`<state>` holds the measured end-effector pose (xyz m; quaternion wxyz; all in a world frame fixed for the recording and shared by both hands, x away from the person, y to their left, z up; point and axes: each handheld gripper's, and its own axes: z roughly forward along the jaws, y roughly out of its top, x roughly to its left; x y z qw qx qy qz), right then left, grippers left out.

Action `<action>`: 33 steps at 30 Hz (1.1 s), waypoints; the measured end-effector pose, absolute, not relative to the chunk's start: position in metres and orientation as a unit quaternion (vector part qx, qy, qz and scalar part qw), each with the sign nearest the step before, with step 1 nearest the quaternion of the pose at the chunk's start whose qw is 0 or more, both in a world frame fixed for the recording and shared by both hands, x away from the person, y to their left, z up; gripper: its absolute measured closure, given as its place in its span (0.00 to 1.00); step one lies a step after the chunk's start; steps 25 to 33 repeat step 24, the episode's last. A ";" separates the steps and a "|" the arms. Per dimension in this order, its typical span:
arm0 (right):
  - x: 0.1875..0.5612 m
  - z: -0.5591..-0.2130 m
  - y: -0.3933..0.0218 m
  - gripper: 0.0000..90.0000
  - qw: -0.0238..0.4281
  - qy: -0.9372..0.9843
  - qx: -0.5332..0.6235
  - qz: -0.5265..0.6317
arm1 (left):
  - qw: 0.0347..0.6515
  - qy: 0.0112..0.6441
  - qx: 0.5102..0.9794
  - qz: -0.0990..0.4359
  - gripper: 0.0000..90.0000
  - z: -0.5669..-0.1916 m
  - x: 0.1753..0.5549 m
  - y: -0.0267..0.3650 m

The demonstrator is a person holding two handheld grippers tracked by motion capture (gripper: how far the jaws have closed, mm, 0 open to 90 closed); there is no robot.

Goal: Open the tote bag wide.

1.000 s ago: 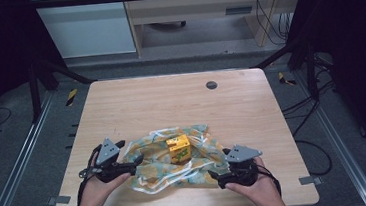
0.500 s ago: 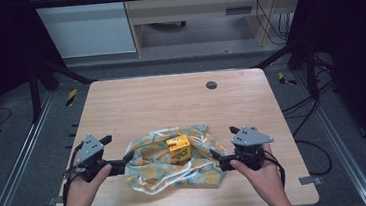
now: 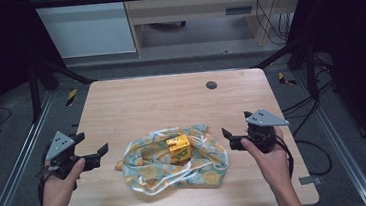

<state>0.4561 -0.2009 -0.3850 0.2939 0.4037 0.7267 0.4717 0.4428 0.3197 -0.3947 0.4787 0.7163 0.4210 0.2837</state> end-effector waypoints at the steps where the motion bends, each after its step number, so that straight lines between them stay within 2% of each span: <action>1: 0.457 -0.387 -0.204 0.09 0.296 0.722 0.412 0.471 | 0.478 0.425 0.714 0.284 0.06 -0.396 0.444 0.323; 6: 0.458 -0.397 -0.217 0.10 0.301 0.713 0.435 0.461 | 0.468 0.440 0.711 0.287 0.06 -0.405 0.447 0.333; 14: 0.460 -0.436 -0.243 0.12 0.297 0.700 0.485 0.431 | 0.440 0.458 0.719 0.281 0.07 -0.429 0.454 0.341; 22: 0.462 -0.475 -0.255 0.12 0.276 0.726 0.507 0.375 | 0.406 0.472 0.740 0.255 0.07 -0.471 0.462 0.332; 33: 0.463 -0.478 -0.258 0.12 0.269 0.725 0.515 0.371 | 0.404 0.473 0.741 0.253 0.07 -0.472 0.462 0.332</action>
